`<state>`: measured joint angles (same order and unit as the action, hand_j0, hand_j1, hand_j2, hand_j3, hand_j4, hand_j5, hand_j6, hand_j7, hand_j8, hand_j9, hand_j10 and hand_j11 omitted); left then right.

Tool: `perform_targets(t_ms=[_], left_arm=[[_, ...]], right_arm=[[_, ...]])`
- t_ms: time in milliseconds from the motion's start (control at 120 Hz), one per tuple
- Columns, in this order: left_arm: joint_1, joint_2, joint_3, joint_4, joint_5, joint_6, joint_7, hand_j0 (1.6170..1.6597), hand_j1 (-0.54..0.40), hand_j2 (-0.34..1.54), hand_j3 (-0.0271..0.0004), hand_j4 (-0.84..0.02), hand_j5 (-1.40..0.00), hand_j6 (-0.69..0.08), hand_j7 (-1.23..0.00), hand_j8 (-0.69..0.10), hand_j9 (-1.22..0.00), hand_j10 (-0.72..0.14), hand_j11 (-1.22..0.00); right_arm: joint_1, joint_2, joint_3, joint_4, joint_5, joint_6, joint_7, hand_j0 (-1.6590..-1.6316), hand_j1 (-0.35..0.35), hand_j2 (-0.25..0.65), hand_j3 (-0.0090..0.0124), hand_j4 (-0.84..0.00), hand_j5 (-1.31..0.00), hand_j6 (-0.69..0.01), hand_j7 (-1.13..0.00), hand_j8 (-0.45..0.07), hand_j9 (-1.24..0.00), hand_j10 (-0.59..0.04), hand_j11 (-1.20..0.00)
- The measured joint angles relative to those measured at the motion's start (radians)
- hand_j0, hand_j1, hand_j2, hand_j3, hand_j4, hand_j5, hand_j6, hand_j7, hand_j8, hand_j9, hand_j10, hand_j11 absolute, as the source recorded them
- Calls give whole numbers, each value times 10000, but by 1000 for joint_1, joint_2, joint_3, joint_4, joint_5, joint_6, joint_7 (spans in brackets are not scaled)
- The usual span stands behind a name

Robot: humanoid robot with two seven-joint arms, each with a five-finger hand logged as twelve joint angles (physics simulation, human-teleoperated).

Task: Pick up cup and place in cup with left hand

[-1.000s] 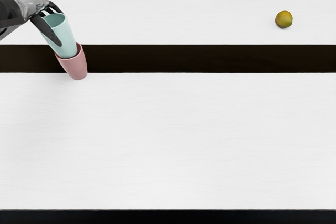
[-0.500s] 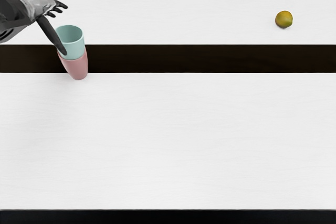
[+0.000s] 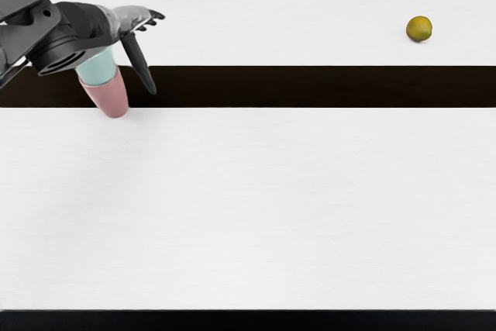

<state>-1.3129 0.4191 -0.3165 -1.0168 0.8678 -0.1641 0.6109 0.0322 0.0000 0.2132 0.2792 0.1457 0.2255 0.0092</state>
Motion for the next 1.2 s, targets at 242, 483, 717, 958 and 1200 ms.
perform_targets(t_ms=[242,483,717,958,1200], left_arm=[[-51,-17,-12,-6,-201,-225,0,16580,3339,39,0,-161,-180,-166,-178,-165,-177,-158,-176],[-69,131,-22,-7,-689,-425,0,16581,3374,25,0,-121,-135,-125,-133,-123,-132,-117,-132],[42,257,-29,-26,-953,-445,0,16581,3432,6,0,-63,-65,-65,-65,-63,-64,-59,-64],[185,522,-30,-193,-1115,-447,0,16581,3457,4,0,-18,-35,-15,-35,-15,-35,-18,-35],[194,718,-30,-230,-1145,-448,0,16581,3461,-6,0,-5,-25,-2,-26,-3,-26,-9,-26]], right_arm=[[0,0,0,0,0,0,0,-16581,-3489,-2,0,1,1,7,0,5,1,3,0],[0,0,0,0,0,0,0,-16581,-3489,-2,0,0,1,6,0,4,0,3,0],[0,0,0,0,0,0,0,-16581,-3489,-2,0,0,1,9,0,6,1,4,1],[0,0,0,0,0,0,0,-16581,-3489,-3,0,-1,1,5,0,4,0,3,0],[0,0,0,0,0,0,0,-16581,-3489,-2,0,0,1,7,0,5,1,4,0]])
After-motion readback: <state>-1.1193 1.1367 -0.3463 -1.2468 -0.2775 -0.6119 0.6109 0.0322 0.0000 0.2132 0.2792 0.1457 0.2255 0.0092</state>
